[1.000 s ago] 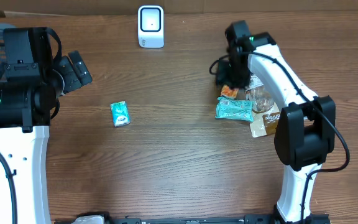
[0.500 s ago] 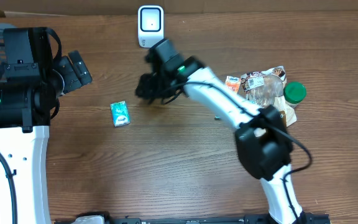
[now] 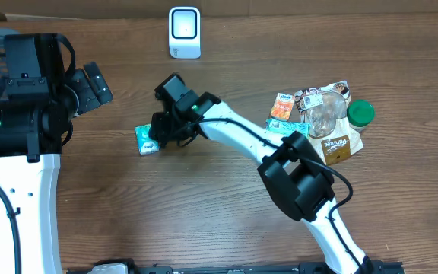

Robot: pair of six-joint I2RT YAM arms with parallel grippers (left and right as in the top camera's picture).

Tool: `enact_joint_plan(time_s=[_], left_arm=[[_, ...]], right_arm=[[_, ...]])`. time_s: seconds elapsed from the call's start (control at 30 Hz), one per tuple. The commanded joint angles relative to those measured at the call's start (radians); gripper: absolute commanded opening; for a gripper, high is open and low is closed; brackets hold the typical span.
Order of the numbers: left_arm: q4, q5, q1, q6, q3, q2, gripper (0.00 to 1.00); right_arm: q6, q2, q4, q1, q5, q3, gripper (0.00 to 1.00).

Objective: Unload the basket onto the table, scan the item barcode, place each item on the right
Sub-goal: 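Reach the right gripper to the teal wipes pack and grasp it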

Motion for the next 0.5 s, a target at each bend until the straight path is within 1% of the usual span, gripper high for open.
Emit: enact_joint_plan(time_s=[0.0, 0.1, 0.2, 0.27, 0.33, 0.43, 0.47], left_arm=[[0.003, -0.011, 0.004, 0.022, 0.008, -0.009, 0.99], [0.003, -0.011, 0.004, 0.022, 0.008, -0.009, 0.99], [0.003, -0.011, 0.004, 0.022, 0.008, -0.009, 0.99], [0.003, -0.011, 0.004, 0.022, 0.008, -0.009, 1.00], [0.003, -0.011, 0.004, 0.022, 0.008, -0.009, 1.00], [0.003, -0.011, 0.004, 0.022, 0.008, -0.009, 0.99], [0.003, -0.011, 0.004, 0.022, 0.008, -0.009, 1.00]], right_arm=[[0.019, 0.053, 0.019, 0.023, 0.013, 0.001, 0.34], [0.034, 0.068, 0.027, 0.025, 0.013, 0.001, 0.30], [0.048, 0.081, 0.027, 0.025, 0.013, 0.001, 0.22], [0.052, 0.093, 0.024, 0.027, 0.012, 0.001, 0.20], [0.064, 0.102, 0.014, 0.027, 0.012, 0.001, 0.15], [0.063, 0.098, -0.002, 0.021, 0.000, 0.003, 0.05], [0.062, 0.089, -0.013, 0.011, -0.023, 0.007, 0.04]])
